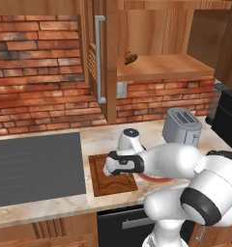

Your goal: Pick the fish from the plate and place it on the cutting board. Then pick the condiment bottle from the cabinet and place it next to the cutting board.

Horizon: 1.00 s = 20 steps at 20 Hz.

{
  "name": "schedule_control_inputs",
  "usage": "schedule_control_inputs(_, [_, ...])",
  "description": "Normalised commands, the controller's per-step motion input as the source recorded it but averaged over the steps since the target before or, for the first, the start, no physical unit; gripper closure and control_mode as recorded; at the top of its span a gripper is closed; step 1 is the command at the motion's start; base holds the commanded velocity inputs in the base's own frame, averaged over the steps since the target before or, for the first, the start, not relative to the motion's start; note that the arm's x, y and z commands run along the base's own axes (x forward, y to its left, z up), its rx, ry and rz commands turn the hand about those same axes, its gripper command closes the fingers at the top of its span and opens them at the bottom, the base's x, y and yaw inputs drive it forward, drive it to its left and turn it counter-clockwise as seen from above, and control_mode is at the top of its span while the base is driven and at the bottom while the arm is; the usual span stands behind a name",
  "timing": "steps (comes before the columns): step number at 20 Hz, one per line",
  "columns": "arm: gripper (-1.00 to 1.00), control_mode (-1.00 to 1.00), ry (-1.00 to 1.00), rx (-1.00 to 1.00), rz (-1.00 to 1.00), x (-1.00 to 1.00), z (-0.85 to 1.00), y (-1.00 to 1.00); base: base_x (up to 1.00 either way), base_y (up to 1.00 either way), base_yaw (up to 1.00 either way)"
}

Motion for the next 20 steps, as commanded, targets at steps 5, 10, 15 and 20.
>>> schedule_control_inputs(5, [1.0,-1.0,0.0,0.0,0.0,0.11,-0.11,0.12,0.0,0.0,0.0])
schedule_control_inputs(10, [-1.0,-1.0,0.0,0.0,0.0,0.08,-0.08,0.12,0.0,0.0,0.0])
schedule_control_inputs(15, [-1.0,-1.0,0.0,0.0,0.0,0.03,-0.02,0.01,0.0,0.0,0.0])
schedule_control_inputs(20, [-1.0,-1.0,0.0,0.0,0.0,0.0,0.0,0.0,0.0,0.0,0.0])
